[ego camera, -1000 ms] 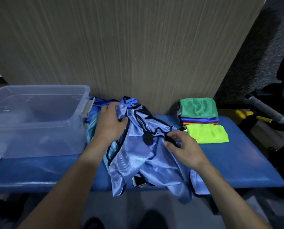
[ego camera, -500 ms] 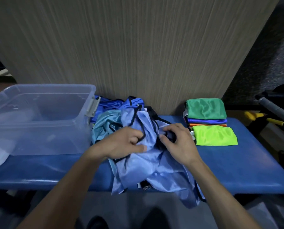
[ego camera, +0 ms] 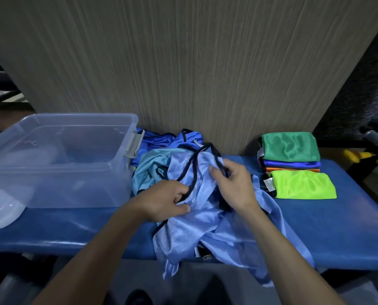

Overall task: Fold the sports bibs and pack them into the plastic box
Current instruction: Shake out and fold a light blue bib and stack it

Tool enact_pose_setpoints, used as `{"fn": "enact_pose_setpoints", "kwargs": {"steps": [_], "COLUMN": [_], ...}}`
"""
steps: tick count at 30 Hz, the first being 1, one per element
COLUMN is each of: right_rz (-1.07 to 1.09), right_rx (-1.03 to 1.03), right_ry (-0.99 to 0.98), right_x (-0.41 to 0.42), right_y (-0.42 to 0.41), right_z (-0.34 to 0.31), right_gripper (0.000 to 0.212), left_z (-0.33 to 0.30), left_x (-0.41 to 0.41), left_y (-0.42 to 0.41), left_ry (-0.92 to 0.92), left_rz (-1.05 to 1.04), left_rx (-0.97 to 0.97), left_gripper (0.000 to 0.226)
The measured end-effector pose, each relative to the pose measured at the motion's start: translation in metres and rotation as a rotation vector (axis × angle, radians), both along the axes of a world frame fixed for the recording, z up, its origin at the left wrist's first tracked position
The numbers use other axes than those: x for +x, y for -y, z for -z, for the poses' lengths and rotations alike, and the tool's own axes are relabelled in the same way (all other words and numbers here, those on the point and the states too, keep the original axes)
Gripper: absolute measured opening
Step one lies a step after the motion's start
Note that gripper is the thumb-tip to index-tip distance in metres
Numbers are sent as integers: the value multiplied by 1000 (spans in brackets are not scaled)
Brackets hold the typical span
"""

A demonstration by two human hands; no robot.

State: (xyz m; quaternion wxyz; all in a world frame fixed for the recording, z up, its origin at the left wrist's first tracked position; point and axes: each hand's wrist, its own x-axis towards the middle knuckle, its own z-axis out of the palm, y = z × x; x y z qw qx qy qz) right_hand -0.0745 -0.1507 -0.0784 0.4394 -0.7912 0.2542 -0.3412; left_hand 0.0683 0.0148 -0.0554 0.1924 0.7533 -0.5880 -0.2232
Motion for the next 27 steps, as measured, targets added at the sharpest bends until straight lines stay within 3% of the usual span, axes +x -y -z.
{"fn": "enact_pose_setpoints", "kwargs": {"steps": [2,5,8,12,16,19,21,25,27], "right_rz": [-4,-34,-210,-363,-438,-440,-440,-422,-406], "right_rx": [197,420,552,175,-23,-110,-148,-153,-157], "right_ry": [151,279,105,-402,-497,-518,-532,-558,-581], "right_x": [-5,-21,-43,-66,-79,-90,-98,-116,-124], "right_y": [5,8,7,5,-12,-21,-26,-23,-19], "right_z": [-10,-30,-35,-14,-9,-10,-12,-14,-15], "right_gripper": [38,15,12,6,16,32,35,34,35], "left_z": [-3,-8,-12,-34,-53,-50,-38,0,12], "left_x": [6,7,3,-1,-9,-28,-40,-41,-37], "left_y": [-4,-8,-12,-19,5,46,75,110,115], "left_ry": [32,104,155,56,61,-95,-54,336,292], "left_rz": [-82,-152,-72,-107,-308,-304,-231,-217,-221], "left_rx": [-58,-71,106,190,-309,-467,-392,12,82], "left_gripper": [32,32,38,31,35,20,9,40,42]}}
